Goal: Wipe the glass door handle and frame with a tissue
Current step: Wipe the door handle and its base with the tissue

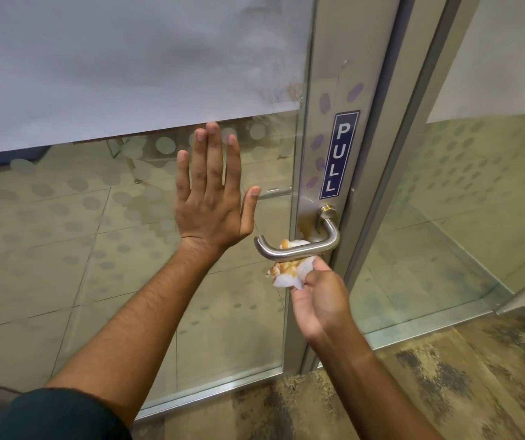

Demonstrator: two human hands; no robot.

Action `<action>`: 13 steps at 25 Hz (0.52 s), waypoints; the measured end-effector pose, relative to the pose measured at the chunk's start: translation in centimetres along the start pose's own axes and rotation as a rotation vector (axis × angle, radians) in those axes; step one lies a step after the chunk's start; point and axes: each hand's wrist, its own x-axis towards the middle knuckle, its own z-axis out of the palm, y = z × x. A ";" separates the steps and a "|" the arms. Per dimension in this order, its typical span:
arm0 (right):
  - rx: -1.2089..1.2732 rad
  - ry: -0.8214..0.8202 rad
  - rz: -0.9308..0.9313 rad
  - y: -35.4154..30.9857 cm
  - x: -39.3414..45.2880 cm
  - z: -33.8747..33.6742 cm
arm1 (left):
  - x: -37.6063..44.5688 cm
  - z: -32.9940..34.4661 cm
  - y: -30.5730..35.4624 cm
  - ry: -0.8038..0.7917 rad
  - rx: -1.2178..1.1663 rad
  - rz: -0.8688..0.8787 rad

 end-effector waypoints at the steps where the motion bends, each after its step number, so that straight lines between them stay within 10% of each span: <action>1: -0.005 -0.016 0.018 0.7 -0.3 0.4 | 0.0 0.0 0.0 0.000 0.001 0.000; 13: 0.131 -0.099 0.146 2.1 0.7 3.1 | -0.1 0.1 0.0 0.004 -0.007 -0.014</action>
